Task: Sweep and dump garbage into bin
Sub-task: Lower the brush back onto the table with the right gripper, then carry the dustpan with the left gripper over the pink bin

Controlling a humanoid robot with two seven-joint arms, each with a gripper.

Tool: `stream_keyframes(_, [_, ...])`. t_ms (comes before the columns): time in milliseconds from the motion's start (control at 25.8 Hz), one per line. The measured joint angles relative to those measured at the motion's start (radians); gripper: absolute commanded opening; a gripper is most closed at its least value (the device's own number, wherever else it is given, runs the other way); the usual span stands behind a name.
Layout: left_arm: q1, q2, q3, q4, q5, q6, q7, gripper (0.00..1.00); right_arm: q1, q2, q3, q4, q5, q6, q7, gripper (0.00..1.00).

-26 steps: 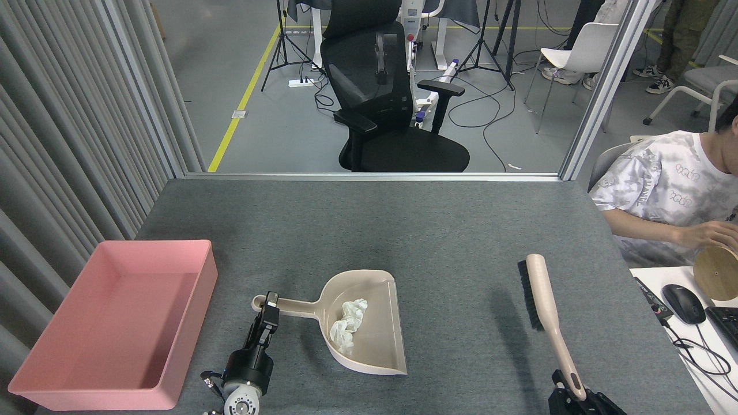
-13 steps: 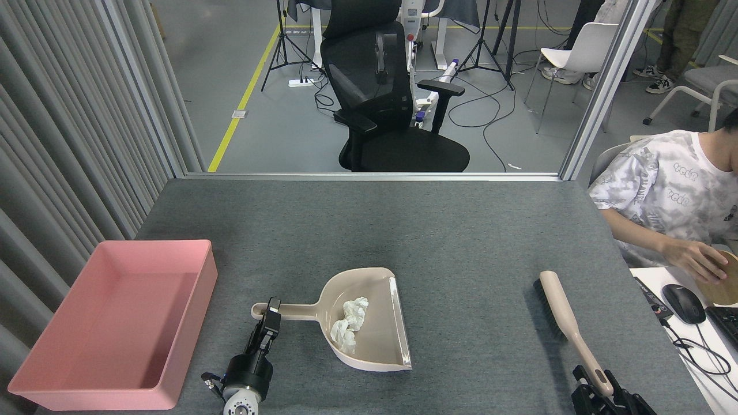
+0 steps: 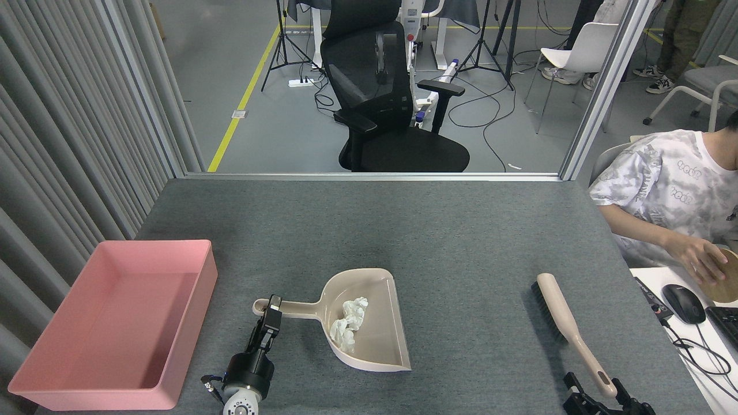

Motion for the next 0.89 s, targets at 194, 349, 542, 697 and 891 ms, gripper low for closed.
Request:
stream_keyframes(194, [0.028,-0.001,0.004,-0.033,0.007,-0.026,-0.032,0.0,0.001,0.0,0.0,0.0,0.0,0.0,0.0,1.0])
stream_keyframes(349, [0.034,-0.001,0.016,-0.045,0.014,-0.032,-0.053,0.0,0.001,0.0,0.0,0.0,0.0,0.0,0.0,1.0])
stream_keyframes(542, [0.034,0.014,0.061,-0.082,0.049,-0.027,-0.087,0.0,0.002,-0.001,0.0,0.0,0.001,0.003,0.0,1.0])
stream_keyframes(697, [0.032,0.059,0.089,-0.127,0.123,-0.021,-0.106,0.0,0.003,-0.001,0.0,0.0,0.002,0.004,0.0,1.0])
stream_keyframes(891, [0.037,0.144,0.101,-0.206,0.252,0.011,-0.133,0.0,0.007,0.0,0.0,0.0,0.005,0.006,0.0,1.0])
